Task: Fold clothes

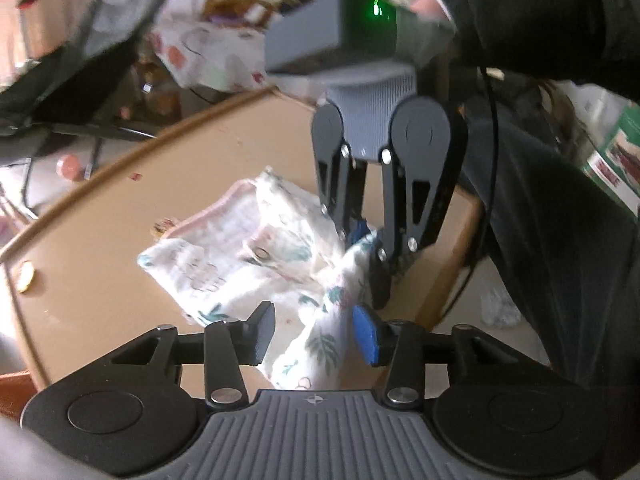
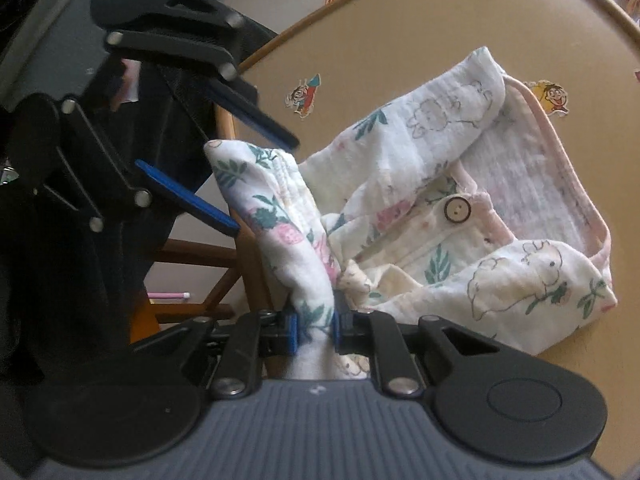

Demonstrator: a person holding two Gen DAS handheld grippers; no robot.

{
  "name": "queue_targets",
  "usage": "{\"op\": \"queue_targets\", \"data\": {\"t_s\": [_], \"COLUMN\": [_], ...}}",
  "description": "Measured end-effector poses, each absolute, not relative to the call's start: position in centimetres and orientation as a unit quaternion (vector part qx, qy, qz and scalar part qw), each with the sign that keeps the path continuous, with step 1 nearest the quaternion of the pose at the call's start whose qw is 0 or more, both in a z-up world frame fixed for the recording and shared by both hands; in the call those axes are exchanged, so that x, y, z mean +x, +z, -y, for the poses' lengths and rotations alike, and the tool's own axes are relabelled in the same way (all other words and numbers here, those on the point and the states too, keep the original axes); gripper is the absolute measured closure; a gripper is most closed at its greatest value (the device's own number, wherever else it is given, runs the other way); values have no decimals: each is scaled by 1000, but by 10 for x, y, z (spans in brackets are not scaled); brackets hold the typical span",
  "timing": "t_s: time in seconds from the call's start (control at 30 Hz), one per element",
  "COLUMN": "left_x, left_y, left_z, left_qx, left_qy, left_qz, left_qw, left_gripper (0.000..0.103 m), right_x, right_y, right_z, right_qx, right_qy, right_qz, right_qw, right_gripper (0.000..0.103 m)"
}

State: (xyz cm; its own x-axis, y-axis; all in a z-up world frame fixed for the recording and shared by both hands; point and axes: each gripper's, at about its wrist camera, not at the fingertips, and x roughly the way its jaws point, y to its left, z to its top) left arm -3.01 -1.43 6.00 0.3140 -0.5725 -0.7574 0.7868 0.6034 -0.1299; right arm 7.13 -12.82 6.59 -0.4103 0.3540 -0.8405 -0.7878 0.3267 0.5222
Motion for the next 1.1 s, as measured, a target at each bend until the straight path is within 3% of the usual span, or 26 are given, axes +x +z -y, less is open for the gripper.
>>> {"op": "queue_targets", "data": {"t_s": [0.4,1.1], "left_x": [-57,-27], "left_y": [80,19], "left_z": [27,32], "left_qx": [110,98], "left_qy": [-410,-327], "left_qz": [-356,-461], "left_qw": [833,819], "left_gripper": [57,55], "right_x": [85,77], "right_y": [59,53], "right_z": [147,176], "right_qx": [-121,-36], "right_qy": [555,536], "right_qz": [-646,-647], "right_qw": [510,540], "right_gripper": [89,88]}}
